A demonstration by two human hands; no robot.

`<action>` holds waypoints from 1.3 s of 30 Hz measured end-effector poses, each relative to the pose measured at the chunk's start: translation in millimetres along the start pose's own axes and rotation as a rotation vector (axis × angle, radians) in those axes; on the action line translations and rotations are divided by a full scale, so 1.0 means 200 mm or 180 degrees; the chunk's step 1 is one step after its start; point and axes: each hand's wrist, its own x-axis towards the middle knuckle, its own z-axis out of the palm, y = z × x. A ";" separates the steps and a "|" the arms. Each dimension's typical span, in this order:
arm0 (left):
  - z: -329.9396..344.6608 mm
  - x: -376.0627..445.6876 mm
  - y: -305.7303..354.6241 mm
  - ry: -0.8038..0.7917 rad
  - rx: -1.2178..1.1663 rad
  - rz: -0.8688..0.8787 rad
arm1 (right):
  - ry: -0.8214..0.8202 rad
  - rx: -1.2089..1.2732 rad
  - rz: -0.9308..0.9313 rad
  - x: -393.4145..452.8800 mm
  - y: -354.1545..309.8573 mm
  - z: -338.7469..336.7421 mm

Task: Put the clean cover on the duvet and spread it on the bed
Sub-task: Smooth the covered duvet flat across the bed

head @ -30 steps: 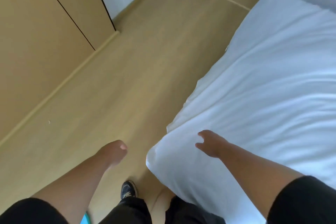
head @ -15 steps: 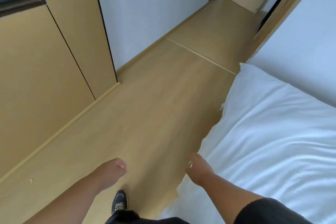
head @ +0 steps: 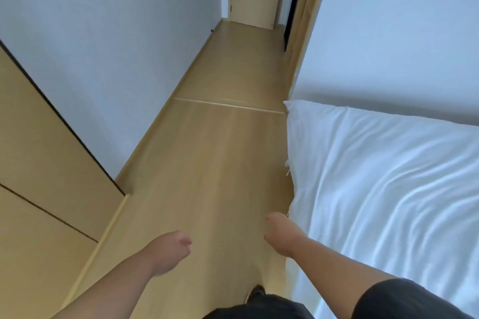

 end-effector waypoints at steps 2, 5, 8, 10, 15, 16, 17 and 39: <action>-0.08 0.18 0.13 -0.0080 0.0311 0.0098 | 0.0089 0.0149 0.0094 0.12 0.08 -0.08; -0.20 0.49 0.35 -0.0077 0.0479 0.0150 | 0.0116 0.0298 0.0189 0.37 0.19 -0.25; -0.32 0.77 0.56 -0.0039 0.0401 0.0086 | 0.0034 0.0299 0.0224 0.66 0.26 -0.46; -0.40 0.88 0.69 -0.0020 0.0342 0.0043 | -0.0034 0.0236 0.0210 0.78 0.28 -0.64; -0.61 1.22 1.07 0.0192 0.0217 0.0115 | 0.0116 0.0087 0.0212 1.23 0.33 -1.23; -0.66 1.27 1.13 0.0199 0.0214 0.0121 | 0.0128 0.0093 0.0216 1.31 0.33 -1.31; -0.70 1.33 1.18 0.0184 0.0277 0.0121 | 0.0124 0.0068 0.0222 1.38 0.32 -1.37; -1.72 3.64 2.73 -0.0846 0.1894 0.1279 | 0.0648 0.1505 0.2193 2.65 0.54 -2.06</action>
